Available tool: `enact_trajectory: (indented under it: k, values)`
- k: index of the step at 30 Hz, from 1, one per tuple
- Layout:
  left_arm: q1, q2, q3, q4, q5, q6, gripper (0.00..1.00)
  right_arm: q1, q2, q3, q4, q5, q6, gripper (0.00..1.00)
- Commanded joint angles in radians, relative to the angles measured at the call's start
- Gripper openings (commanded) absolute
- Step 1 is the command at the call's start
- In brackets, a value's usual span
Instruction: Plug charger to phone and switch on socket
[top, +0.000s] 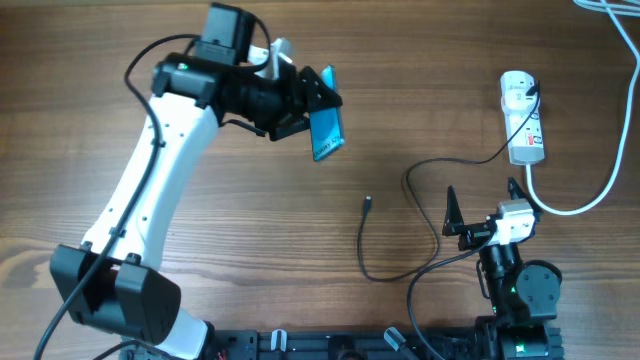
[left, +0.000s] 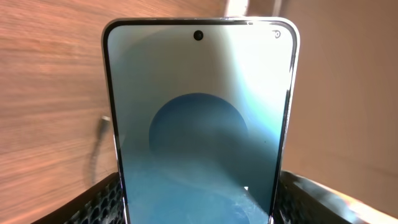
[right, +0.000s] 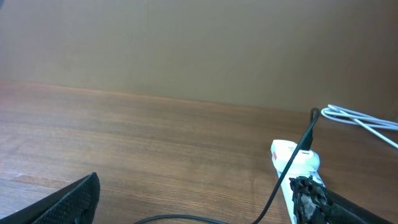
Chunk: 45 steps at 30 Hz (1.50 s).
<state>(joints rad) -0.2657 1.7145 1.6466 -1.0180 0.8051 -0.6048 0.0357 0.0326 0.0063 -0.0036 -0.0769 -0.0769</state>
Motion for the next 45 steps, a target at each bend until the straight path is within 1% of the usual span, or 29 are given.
enact_trajectory:
  k: [1, 4, 7, 11, 13, 18, 39, 45]
  values:
    - [0.060, -0.026, 0.001, 0.003, 0.245, -0.098, 0.70, -0.004, -0.003, -0.001, 0.003, 0.014, -0.002, 1.00]
    - [0.090, -0.026, 0.001, 0.003, 0.335, -0.149, 0.68, -0.004, -0.003, -0.001, 0.003, 0.014, -0.002, 1.00]
    - [0.124, -0.026, 0.001, 0.004, 0.444, -0.216, 0.68, -0.004, -0.003, -0.001, 0.003, 0.014, -0.002, 1.00]
    - [0.157, -0.026, 0.001, 0.003, 0.473, -0.295, 0.68, -0.004, -0.003, -0.001, 0.003, 0.014, -0.002, 1.00]
    - [0.169, -0.026, 0.001, 0.004, 0.516, -0.315, 0.67, -0.004, -0.003, -0.001, 0.003, 0.014, -0.002, 1.00]
    - [0.179, -0.026, 0.001, 0.004, 0.601, -0.320, 0.66, -0.004, -0.003, -0.001, 0.003, 0.014, -0.002, 1.00]
    - [0.181, -0.026, 0.001, 0.004, 0.588, -0.320, 0.66, -0.004, -0.003, -0.001, 0.003, 0.014, -0.002, 1.00]
    - [0.181, -0.026, 0.001, 0.004, 0.536, -0.320, 0.66, -0.004, -0.003, -0.001, 0.003, 0.014, -0.002, 1.00]
